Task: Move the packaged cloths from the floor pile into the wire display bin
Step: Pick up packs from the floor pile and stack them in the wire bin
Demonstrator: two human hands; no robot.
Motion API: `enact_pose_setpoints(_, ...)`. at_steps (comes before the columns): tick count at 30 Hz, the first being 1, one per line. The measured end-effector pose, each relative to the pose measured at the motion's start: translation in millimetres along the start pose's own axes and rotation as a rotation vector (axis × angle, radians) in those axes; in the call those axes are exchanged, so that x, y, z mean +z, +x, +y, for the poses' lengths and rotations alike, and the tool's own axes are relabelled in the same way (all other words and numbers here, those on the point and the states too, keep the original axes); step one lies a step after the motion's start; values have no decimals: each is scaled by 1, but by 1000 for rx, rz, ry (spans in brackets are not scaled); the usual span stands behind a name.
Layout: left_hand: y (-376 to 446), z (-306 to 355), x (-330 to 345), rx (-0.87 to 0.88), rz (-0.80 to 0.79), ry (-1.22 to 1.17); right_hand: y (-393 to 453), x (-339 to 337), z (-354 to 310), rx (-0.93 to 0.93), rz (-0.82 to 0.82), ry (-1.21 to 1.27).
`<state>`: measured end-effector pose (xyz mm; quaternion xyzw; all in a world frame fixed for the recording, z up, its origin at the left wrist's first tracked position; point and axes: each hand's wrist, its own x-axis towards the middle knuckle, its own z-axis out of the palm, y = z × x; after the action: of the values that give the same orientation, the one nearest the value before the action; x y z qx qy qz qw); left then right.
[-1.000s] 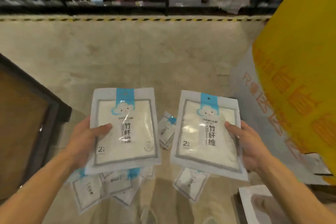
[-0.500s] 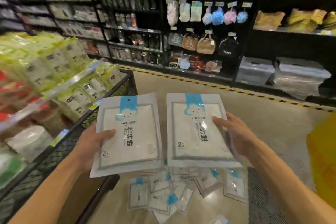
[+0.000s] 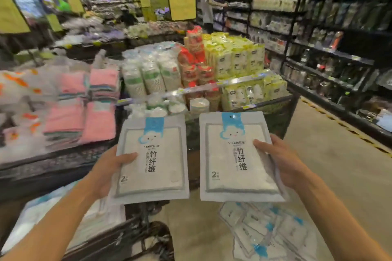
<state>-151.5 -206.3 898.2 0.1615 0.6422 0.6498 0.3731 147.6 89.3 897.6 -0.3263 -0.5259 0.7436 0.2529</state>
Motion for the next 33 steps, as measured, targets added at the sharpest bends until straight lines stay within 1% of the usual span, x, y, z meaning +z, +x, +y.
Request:
enact_pose_setpoints(2,-29,-3,-44,-2,100,-23,5,38,8,34,-58,-26)
enact_pose_setpoints(7,-95,-7,-145,42,282,-113,12,139,30,84,-204,-123)
enact_pose_setpoints(11,-136,-16,-223,45,377,-136,11,228,49,95,-308,-173)
enact_pose_setpoints(14,-159,-21,-269,60,412,-154,6,285,65,109,-355,-167)
enact_pose_setpoints(17,-178,-27,-323,57,496,-135,5,343,92,151,-393,-177)
enact_pose_setpoints(21,-188,-40,-381,-11,616,-157,9,404,127,202,-416,-198)
enact_pose_setpoints(26,-174,-57,-419,-76,672,-148,32,452,157,278,-429,-210)
enact_pose_setpoints(30,-149,-67,-447,-107,731,-177,69,479,179,324,-425,-229)
enact_pose_setpoints(33,-131,-69,-467,-136,730,-190,101,501,194,352,-427,-243)
